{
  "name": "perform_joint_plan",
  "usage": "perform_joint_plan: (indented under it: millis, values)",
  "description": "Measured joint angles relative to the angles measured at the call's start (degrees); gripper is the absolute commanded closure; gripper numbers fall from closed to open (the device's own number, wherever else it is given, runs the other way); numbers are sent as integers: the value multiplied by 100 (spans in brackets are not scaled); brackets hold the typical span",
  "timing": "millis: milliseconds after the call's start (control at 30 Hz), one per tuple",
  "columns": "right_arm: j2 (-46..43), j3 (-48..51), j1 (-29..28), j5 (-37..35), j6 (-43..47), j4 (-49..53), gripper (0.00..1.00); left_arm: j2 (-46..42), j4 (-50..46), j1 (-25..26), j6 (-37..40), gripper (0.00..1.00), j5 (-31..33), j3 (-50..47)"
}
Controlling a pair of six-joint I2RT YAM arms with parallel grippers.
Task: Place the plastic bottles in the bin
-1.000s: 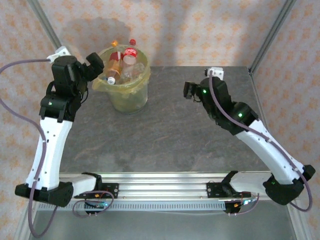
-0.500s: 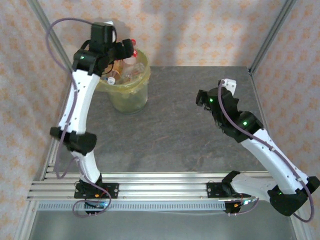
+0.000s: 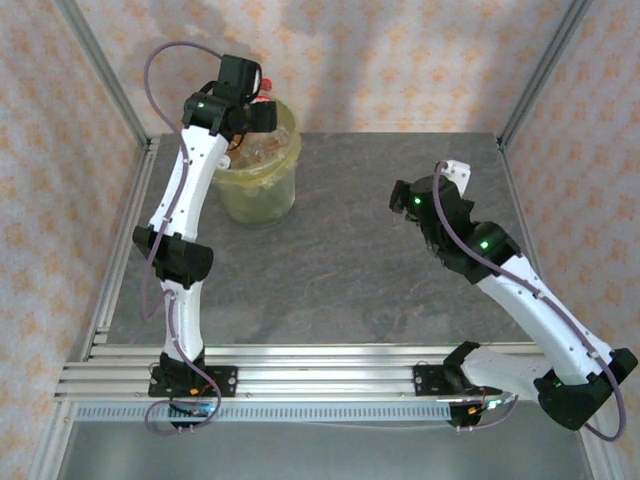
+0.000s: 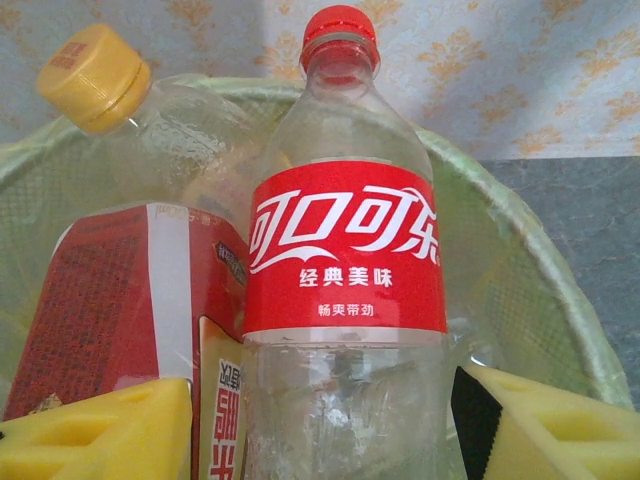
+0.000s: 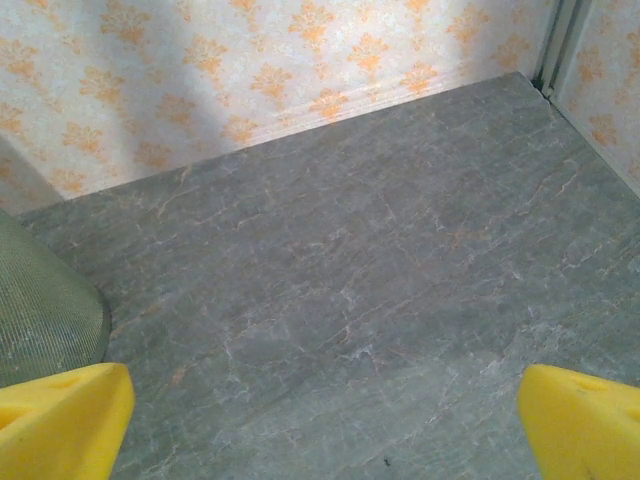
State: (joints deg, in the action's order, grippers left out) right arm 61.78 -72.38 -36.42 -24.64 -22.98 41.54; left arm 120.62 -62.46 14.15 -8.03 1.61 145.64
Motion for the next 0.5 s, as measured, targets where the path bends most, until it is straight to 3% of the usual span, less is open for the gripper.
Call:
perform_joint_plan:
  millis: [267, 500]
  values:
    - [4, 0, 0, 0, -42, -4, 1, 79, -15, 50, 223, 30, 164, 57]
    - [59, 2, 0, 4, -42, -72, 1, 83, -61, 111, 494, 24, 162, 57]
